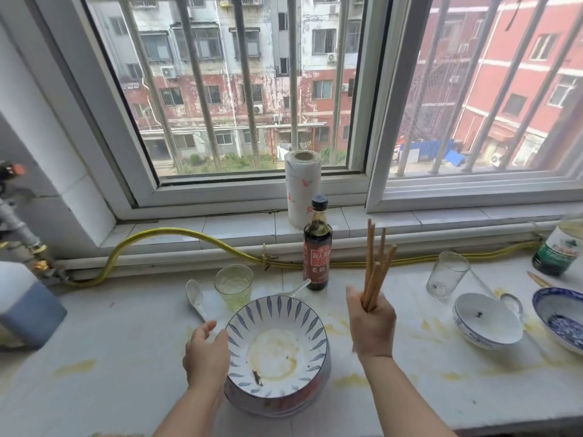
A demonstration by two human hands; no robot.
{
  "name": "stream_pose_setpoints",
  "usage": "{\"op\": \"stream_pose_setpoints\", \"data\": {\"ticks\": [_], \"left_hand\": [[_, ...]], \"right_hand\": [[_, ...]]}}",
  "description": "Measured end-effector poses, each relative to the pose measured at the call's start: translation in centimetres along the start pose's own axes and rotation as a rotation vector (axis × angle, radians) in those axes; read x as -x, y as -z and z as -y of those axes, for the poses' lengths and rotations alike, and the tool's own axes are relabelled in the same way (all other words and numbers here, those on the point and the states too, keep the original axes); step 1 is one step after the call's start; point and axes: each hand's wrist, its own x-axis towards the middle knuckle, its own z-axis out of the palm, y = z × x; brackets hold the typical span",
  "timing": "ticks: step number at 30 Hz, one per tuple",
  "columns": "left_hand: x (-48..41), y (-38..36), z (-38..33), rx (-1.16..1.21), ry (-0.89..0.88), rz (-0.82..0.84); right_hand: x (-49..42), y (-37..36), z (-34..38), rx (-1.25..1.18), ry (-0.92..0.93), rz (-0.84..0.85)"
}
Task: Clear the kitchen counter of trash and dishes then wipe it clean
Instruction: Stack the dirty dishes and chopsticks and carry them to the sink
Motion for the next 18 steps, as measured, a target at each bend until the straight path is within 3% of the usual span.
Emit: {"op": "stream_pose_setpoints", "data": {"ticks": [3,8,13,18], "left_hand": [[-0.1,0.2,0.0,0.001,0.005,-0.016],[-0.3,0.3,0.4,0.017,0.026,-0.022],[0.3,-0.1,0.4,0.038,0.047,0.013],[0.4,0.1,0.6,0.087,0.075,0.067]], "right_hand": [[1.2,0.3,-2.9,0.064,-0.127,0.036],[0.8,-0.1,-2.1,0.036,-0.108,-0.008],[1.7,1.0,-3.0,0.225,-0.185,0.201],[1.3,0.1,-2.1,0.241,-0.230,0.317]]}}
